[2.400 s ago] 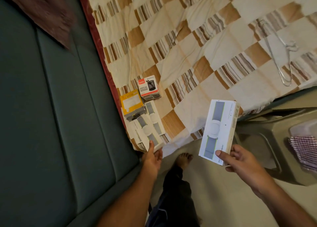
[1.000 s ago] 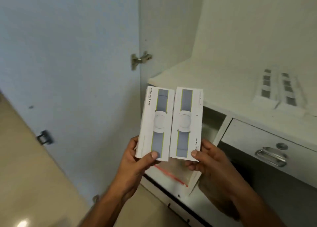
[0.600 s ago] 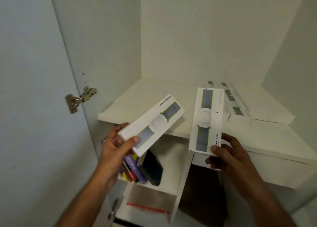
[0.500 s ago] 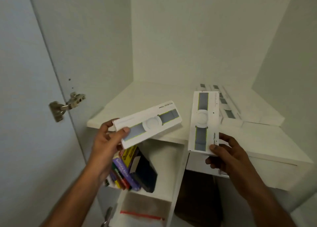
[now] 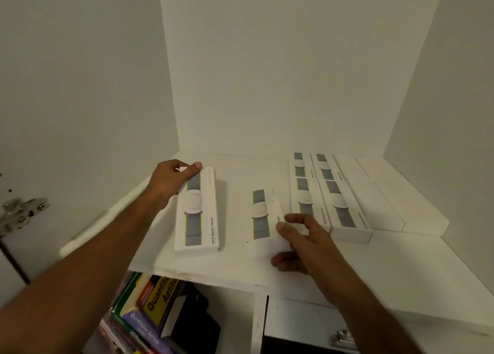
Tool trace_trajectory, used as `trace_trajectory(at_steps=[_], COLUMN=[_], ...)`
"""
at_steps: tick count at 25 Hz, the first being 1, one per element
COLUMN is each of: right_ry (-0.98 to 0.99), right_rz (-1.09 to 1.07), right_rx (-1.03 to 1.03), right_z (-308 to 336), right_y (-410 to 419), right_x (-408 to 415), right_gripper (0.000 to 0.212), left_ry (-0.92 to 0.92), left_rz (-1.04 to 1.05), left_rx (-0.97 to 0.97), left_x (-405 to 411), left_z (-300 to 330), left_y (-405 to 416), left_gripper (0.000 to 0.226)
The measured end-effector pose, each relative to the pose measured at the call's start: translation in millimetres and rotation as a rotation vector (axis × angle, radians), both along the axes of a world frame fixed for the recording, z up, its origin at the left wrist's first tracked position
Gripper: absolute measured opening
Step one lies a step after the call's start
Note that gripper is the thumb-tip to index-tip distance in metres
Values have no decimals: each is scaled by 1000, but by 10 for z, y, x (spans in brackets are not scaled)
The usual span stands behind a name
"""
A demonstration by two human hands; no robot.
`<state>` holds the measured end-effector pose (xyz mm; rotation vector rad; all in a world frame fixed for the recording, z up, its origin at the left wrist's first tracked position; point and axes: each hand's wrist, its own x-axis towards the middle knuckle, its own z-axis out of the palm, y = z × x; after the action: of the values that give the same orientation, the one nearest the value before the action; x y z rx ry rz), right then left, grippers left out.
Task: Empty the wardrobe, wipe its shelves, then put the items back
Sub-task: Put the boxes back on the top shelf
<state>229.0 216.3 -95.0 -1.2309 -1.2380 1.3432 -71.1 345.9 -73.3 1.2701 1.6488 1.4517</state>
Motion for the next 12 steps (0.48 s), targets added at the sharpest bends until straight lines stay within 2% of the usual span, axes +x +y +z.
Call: trace_trajectory(at_steps=[4, 7, 9, 12], right_ry=[-148, -367, -557, -1017], right_rz=[-25, -89, -134, -194], right_rx=[27, 124, 202, 314], right_z=[-91, -137, -107, -35], right_y=[208, 254, 252, 312], right_x=[-19, -63, -83, -154], right_gripper=[42, 47, 45, 48], left_ry=[107, 273, 440, 667], left_rz=[-2, -119, -243, -577], left_rx=[-48, -104, -103, -208], left_x=[274, 377, 349, 179], left_z=[-159, -173, -61, 112], left_y=[528, 665, 508, 41], left_gripper=[42, 58, 63, 63])
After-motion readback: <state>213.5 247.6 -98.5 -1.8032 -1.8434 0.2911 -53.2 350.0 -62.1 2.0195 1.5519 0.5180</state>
